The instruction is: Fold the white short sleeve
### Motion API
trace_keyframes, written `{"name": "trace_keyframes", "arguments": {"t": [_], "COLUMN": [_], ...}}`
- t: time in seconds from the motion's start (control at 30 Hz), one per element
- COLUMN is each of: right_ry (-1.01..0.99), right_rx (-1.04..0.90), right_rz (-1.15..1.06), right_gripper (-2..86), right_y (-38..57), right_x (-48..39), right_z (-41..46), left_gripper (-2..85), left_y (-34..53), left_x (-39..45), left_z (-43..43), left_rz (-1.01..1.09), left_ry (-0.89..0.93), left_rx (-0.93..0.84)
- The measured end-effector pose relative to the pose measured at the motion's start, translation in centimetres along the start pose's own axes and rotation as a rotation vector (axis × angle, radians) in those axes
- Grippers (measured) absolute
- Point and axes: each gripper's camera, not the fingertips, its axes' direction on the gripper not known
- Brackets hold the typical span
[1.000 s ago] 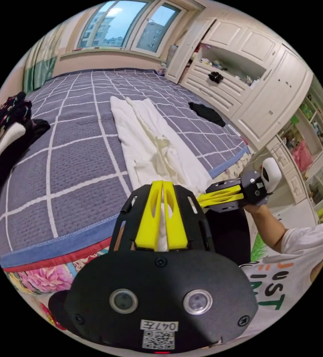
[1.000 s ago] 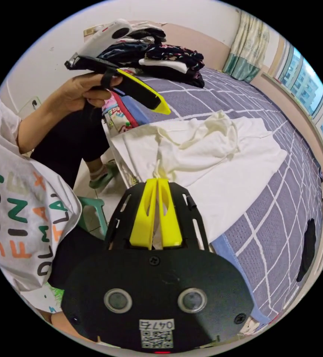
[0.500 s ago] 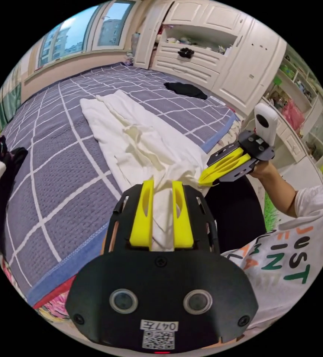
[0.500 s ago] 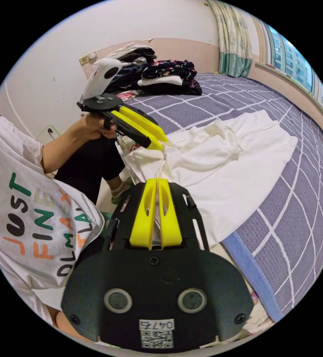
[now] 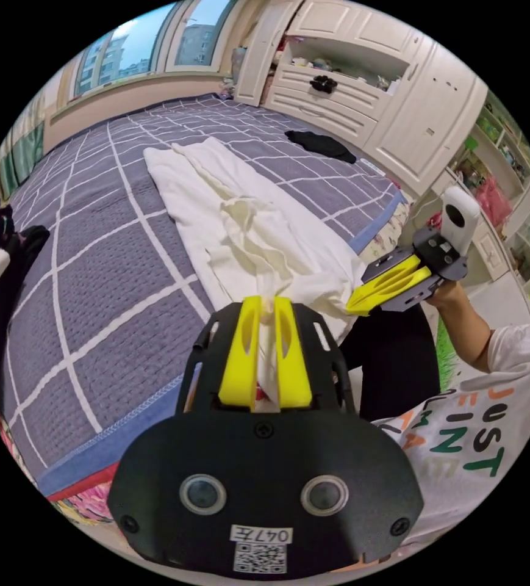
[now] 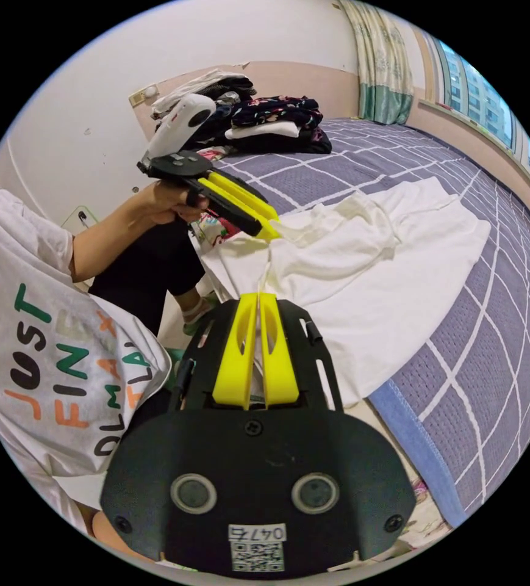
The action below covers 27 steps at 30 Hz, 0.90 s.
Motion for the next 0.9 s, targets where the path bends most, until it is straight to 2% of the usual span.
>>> {"name": "trace_keyframes", "arguments": {"t": [0.2,0.4,0.57,0.67,0.73,0.9], "right_ry": [-0.001,-0.040,0.043,0.142,0.129,0.125], "right_rx": [0.036,-0.058,0.217,0.148,0.038,-0.136], "right_rz": [-0.012,-0.084,-0.075,-0.127,-0.159,-0.133], "right_gripper": [-0.4,1.2,2.0,3.2,4.3,1.5], "right_y": [0.2,-0.3,-2.1,-8.7,-14.2,-19.4], "right_x": [-0.9,-1.2,-0.4,2.0,4.7,8.3], "right_z": [-0.7,3.3,-4.4,-3.1,1.7,9.3], "left_gripper": [-0.4,-0.6,-0.6,-0.7,-0.7,-0.7], "left_y": [1.3,4.0,5.4,5.6,5.7,6.0], "left_x": [-2.7,-3.9,-4.4,-4.6,-4.7,-4.7], "left_z": [-2.8,-3.9,-2.3,-2.1,-2.1,-1.9], "left_rz": [-0.121,-0.219,-0.234,-0.232,-0.233,-0.224], "left_ry": [0.112,-0.011,0.018,0.013,0.015,0.031], "left_rx": [0.107,0.060,0.062,0.066,0.070,0.074]}}
